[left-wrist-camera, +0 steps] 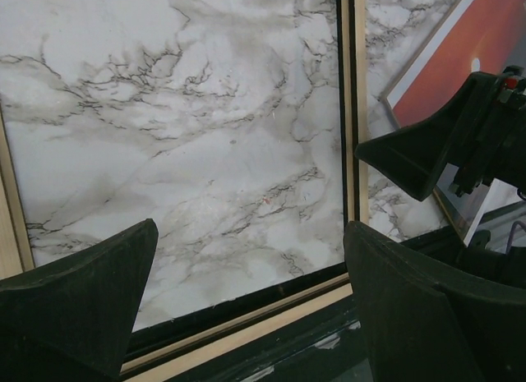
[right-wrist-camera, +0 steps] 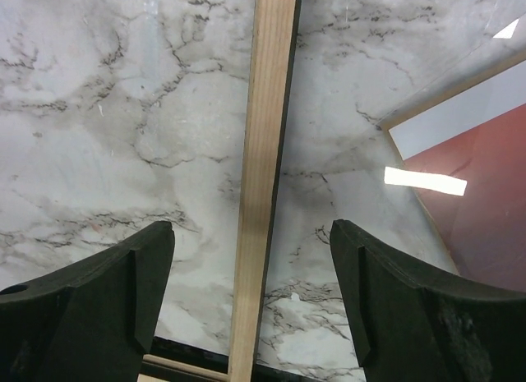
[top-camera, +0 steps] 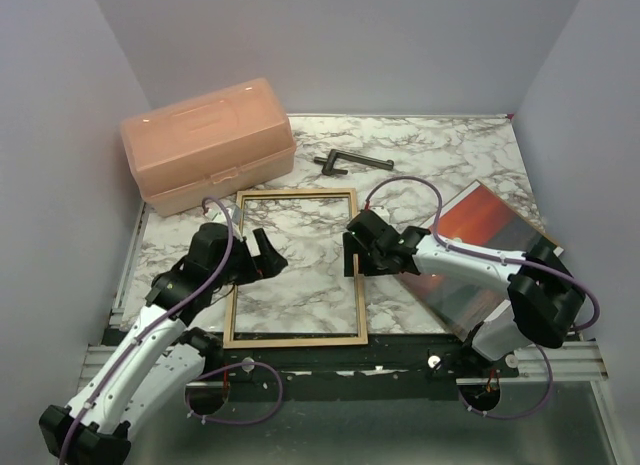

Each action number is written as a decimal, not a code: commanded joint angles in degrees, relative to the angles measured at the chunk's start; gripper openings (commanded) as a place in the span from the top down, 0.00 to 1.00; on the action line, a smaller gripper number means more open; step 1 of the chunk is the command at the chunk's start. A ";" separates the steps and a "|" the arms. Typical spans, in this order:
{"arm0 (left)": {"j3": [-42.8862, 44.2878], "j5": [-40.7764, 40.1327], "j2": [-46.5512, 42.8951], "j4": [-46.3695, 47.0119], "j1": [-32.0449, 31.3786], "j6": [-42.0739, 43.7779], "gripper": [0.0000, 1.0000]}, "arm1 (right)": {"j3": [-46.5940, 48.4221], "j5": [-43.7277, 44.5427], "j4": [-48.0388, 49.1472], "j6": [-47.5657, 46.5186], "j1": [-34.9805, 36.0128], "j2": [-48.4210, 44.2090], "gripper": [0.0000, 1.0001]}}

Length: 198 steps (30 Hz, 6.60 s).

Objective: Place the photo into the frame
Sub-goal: Adjust the photo frame at the center of the board, then pick up the photo frame item at the center of the board.

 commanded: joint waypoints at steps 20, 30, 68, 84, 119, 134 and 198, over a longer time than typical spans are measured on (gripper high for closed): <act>3.20 7.63 25.06 17.62 -10.71 -6.28 0.01 | -12.82 -32.54 9.33 -2.02 -23.43 -14.03 0.12; 16.49 6.67 39.97 18.46 -18.38 -6.17 0.03 | -17.70 -39.83 6.68 -3.19 -39.32 -21.10 0.12; 53.15 1.34 80.06 5.77 -24.83 -3.62 0.36 | -14.51 -28.36 -4.14 -7.33 -43.80 -29.77 0.12; 59.62 2.08 87.07 0.76 -25.15 -4.13 0.29 | -15.20 -29.25 -3.59 -6.49 -43.78 -30.53 0.12; 48.68 9.14 74.39 14.41 -24.89 -7.01 0.38 | -14.65 -29.44 -3.31 -5.20 -43.78 -31.51 0.12; 43.54 6.98 74.80 19.02 -22.85 -9.41 0.38 | -12.57 -30.43 -4.04 -4.03 -43.78 -33.10 0.12; 33.76 25.51 78.49 48.03 -20.74 -19.68 0.55 | -9.87 -31.99 -4.30 -3.89 -43.81 -33.81 0.13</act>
